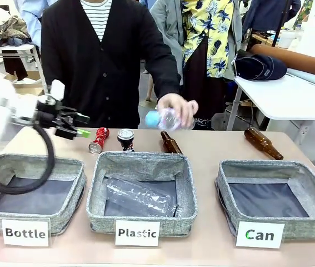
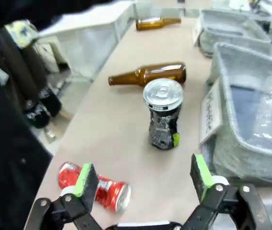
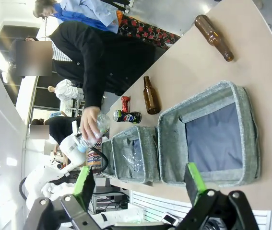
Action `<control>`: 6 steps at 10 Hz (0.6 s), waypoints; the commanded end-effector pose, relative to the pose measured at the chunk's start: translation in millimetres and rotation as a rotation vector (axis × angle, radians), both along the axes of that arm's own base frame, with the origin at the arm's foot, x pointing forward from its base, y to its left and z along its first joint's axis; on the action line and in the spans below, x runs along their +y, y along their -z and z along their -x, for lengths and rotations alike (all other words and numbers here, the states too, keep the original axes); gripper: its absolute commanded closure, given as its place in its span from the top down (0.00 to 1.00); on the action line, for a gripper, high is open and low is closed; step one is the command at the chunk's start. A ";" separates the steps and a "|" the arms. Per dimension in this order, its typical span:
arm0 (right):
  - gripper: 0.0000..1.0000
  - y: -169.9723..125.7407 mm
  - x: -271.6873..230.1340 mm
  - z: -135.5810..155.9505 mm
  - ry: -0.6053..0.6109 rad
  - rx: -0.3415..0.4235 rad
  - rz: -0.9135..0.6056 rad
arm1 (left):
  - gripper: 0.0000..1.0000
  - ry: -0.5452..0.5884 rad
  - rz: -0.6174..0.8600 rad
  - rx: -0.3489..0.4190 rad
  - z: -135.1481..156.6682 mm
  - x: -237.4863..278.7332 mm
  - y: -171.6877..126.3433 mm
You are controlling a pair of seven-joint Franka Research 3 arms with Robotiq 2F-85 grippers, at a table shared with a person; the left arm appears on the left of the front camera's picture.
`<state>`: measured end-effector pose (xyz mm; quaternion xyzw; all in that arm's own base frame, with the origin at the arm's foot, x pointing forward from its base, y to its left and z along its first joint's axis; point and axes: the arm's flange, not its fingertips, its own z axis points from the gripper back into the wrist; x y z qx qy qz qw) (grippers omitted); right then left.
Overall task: Sort the can waste into the basket.
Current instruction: Pick up the can waste from the table and place it in the right Fabric basket.
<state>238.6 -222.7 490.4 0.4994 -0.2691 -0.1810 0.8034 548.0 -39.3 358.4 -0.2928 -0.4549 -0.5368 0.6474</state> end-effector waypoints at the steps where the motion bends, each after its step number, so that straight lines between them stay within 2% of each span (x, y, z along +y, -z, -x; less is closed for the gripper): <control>1: 1.00 -1.2 -0.9 -1.3 -0.006 -0.038 -0.005 | 1.00 0.095 0.157 -0.020 81.7 90.8 -48.2; 2: 1.00 -1.2 -0.9 -1.3 -0.006 -0.038 -0.005 | 1.00 0.140 0.177 -0.047 110.8 110.3 -47.7; 3: 1.00 -1.2 -0.9 -1.3 -0.006 -0.038 -0.005 | 1.00 0.120 0.187 -0.042 123.9 112.2 -36.6; 6: 1.00 -1.2 -0.9 -1.3 -0.006 -0.038 -0.005 | 1.00 0.064 0.151 -0.044 116.1 108.1 -27.4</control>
